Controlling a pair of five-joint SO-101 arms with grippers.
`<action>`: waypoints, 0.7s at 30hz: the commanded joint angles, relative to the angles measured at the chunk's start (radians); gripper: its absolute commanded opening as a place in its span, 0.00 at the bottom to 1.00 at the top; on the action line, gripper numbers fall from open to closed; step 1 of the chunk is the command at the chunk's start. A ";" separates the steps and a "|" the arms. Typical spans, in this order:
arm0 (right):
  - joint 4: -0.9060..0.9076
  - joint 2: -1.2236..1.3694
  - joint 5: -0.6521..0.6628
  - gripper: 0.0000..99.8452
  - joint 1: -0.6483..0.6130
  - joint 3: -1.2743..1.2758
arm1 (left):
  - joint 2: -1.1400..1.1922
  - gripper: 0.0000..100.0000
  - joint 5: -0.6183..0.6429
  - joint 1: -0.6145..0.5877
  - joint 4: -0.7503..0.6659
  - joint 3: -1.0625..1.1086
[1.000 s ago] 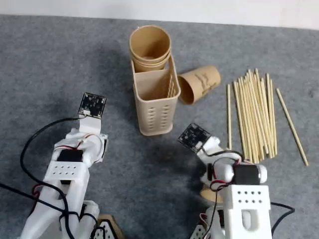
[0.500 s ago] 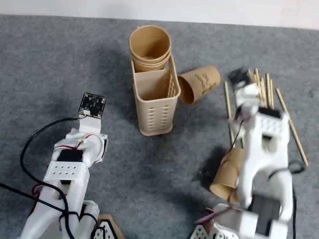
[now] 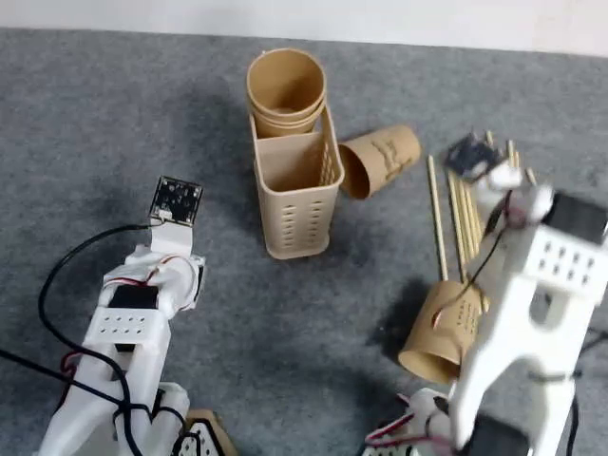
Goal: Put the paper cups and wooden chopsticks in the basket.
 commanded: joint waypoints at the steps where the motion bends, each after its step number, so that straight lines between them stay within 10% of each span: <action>1: 0.018 -0.252 0.043 0.20 -0.062 0.259 | -0.016 0.12 0.006 0.010 -0.015 -0.004; 11: 0.004 -0.550 0.072 0.20 -0.183 0.720 | -0.016 0.12 0.006 0.008 -0.015 -0.004; 21: -0.527 -0.549 0.064 0.20 -0.101 0.868 | -0.016 0.12 0.006 0.007 -0.015 -0.002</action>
